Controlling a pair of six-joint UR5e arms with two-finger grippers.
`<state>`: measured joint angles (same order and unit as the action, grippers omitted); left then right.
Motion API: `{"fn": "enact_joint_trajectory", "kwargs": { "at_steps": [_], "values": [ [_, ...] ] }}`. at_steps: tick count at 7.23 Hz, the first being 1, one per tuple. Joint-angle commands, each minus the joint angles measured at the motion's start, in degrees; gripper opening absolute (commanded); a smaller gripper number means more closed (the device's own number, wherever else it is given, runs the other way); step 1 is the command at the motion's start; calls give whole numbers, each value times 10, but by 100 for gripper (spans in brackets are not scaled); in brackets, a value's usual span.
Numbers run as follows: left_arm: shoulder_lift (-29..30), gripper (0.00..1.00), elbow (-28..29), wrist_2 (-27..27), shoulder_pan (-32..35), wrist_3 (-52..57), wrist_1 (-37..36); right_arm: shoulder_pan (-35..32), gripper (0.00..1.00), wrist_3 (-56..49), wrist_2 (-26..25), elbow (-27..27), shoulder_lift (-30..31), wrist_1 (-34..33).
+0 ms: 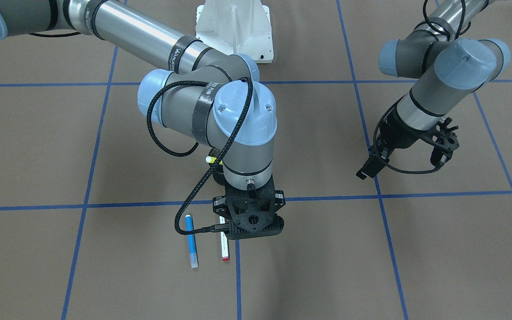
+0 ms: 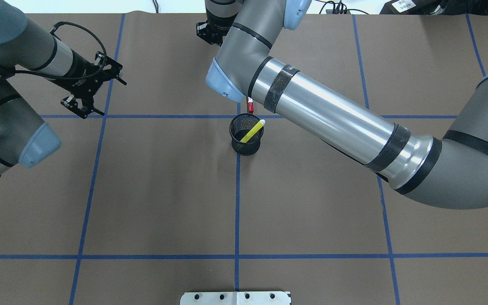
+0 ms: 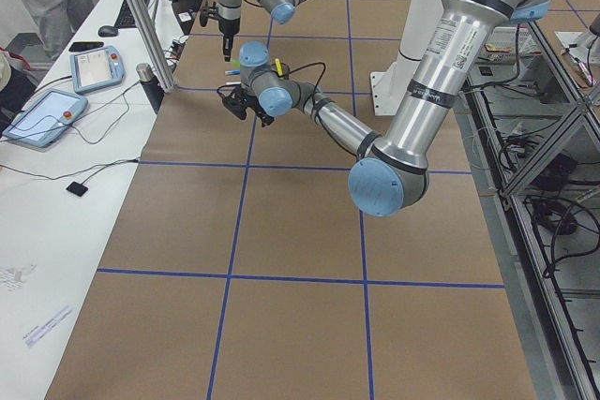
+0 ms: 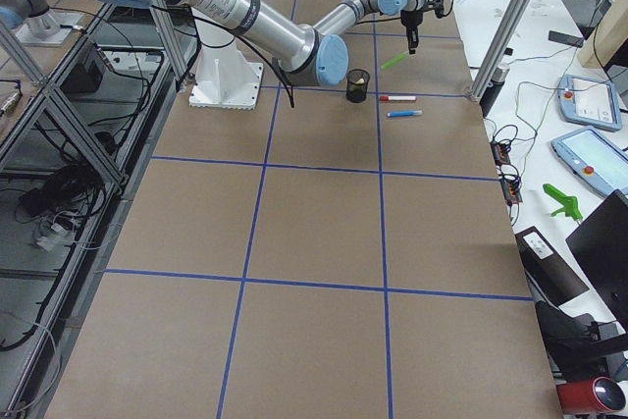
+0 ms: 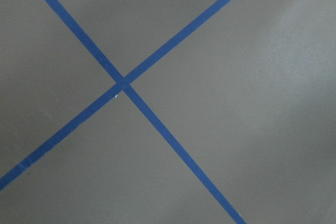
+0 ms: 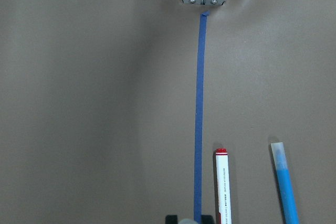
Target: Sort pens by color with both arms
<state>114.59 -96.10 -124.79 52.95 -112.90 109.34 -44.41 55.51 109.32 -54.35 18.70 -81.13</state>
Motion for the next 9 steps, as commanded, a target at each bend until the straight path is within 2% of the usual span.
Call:
{"fn": "enact_joint_trajectory", "kwargs": {
  "at_steps": [1, 3, 5, 6, 7, 8, 9],
  "values": [
    [16, 99, 2, 1, 0, -89, 0, 0, 46, 2, -2, 0, 0, 8],
    [19, 99, -1, 2, 1, -170, -7, -1, 54, 3, -1, -1, 0, 11],
    [22, 99, -2, 2, 5, -218, -32, -9, 56, 3, 4, -19, 1, 9],
    [39, 99, -2, 3, 5, -278, -41, -29, 64, 0, 47, -61, 21, 0],
    [56, 99, -4, 5, 4, -346, -52, -54, 76, -2, 95, -122, 54, -48],
    [86, 99, -5, 6, 1, -392, -73, -69, 95, -4, 107, -200, 100, -106],
    [112, 99, -5, 8, -17, -446, -76, -84, 99, -6, 107, -264, 168, -129]
  ]
}}
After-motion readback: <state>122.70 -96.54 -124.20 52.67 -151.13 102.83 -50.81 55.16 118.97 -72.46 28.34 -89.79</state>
